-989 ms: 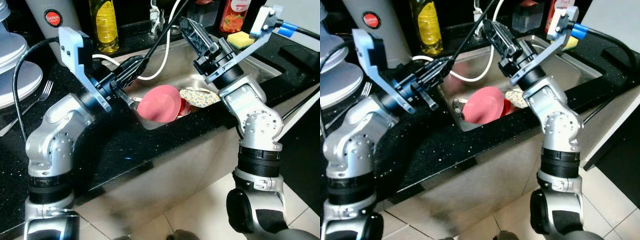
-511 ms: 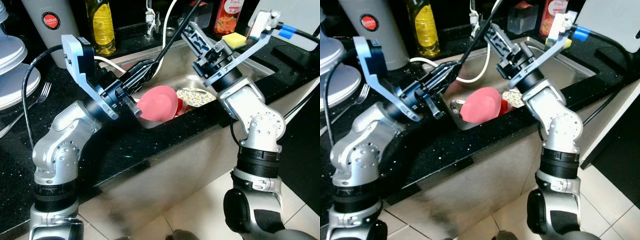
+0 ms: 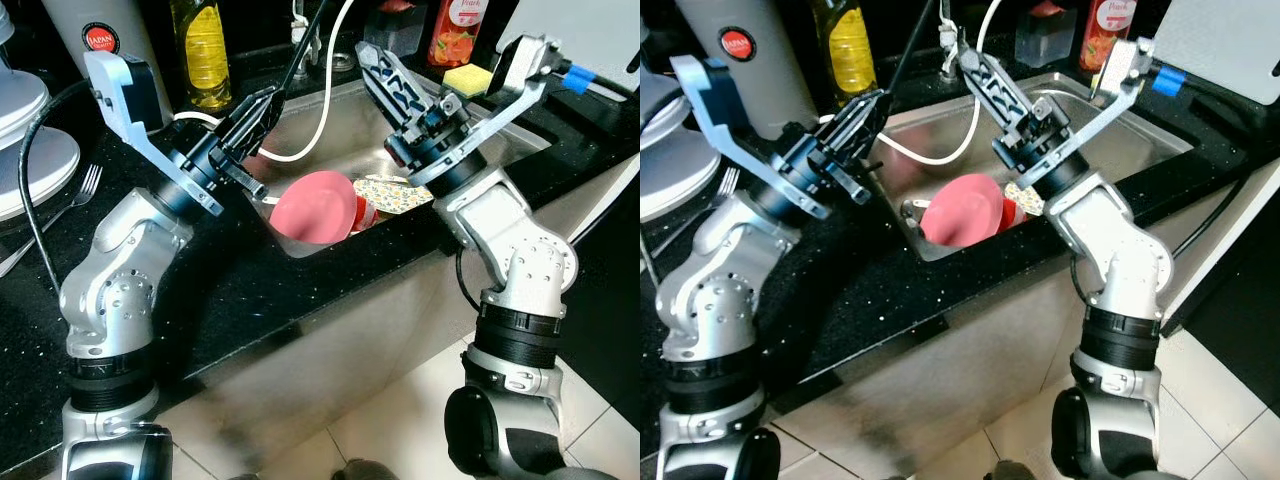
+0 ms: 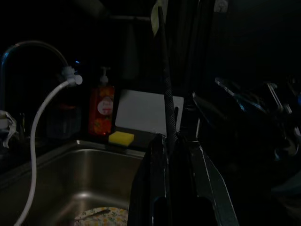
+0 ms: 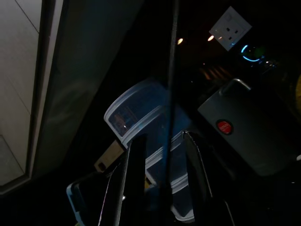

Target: Kitchen organization

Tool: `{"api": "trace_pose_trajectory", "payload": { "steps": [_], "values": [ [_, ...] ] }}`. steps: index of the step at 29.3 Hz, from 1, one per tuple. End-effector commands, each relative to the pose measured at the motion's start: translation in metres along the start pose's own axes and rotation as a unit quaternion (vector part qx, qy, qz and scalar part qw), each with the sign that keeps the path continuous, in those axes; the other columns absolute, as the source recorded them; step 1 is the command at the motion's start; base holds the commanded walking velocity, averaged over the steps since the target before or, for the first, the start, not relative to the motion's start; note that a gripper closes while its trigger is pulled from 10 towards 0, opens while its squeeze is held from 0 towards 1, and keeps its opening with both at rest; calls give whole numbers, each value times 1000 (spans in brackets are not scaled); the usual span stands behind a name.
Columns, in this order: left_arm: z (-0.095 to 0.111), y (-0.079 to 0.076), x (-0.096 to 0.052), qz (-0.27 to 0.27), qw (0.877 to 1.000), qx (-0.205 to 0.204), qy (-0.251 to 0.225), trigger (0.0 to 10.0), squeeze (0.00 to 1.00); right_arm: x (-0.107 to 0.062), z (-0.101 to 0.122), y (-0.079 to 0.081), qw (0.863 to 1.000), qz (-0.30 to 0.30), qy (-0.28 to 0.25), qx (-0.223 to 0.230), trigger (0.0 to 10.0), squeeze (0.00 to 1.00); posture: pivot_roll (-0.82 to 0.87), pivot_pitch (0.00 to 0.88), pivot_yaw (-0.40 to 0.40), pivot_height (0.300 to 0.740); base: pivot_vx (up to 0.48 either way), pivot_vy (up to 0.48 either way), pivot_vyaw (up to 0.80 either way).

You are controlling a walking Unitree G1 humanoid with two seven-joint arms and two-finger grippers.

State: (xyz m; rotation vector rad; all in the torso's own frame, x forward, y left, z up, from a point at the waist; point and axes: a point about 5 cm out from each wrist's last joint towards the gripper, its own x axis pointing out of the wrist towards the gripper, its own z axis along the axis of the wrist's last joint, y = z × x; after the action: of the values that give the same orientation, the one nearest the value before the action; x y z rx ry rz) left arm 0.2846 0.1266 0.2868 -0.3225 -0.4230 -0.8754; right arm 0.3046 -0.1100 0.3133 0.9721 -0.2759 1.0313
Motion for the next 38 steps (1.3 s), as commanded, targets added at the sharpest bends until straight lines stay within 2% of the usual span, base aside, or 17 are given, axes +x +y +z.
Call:
{"api": "trace_pose_trajectory", "payload": {
  "steps": [1,5,9,16,21,26,38],
  "values": [
    [-5,-2,-1,-4,1000,-2,13,10000,0,2,-4,4,1000,9,8,6,10000,0,-98,7,28,740,0,0,0],
    [-17,-5,3,-1,999,-3,39,10000,0,5,-8,4,1000,12,16,15,10000,0,-94,6,26,740,0,0,0],
    [-21,-9,3,-16,999,-9,49,10000,0,7,-10,3,1000,8,19,18,10000,0,-91,5,26,740,0,0,0],
    [-28,-9,2,-12,998,-6,68,10000,0,6,-11,2,1000,6,24,17,10000,0,-92,5,21,740,0,0,0],
    [-25,-8,3,-4,999,-5,52,10000,0,4,-13,-2,999,-8,33,9,10000,0,-94,4,16,740,0,0,0],
    [-18,7,4,63,998,0,19,10000,0,1,-11,-4,999,-19,33,1,10000,0,-96,0,7,740,0,0,0],
    [-23,-9,3,7,999,-15,36,10000,0,0,-11,-7,999,-27,33,-6,10000,0,-99,0,10,740,0,0,0]
  ]
}}
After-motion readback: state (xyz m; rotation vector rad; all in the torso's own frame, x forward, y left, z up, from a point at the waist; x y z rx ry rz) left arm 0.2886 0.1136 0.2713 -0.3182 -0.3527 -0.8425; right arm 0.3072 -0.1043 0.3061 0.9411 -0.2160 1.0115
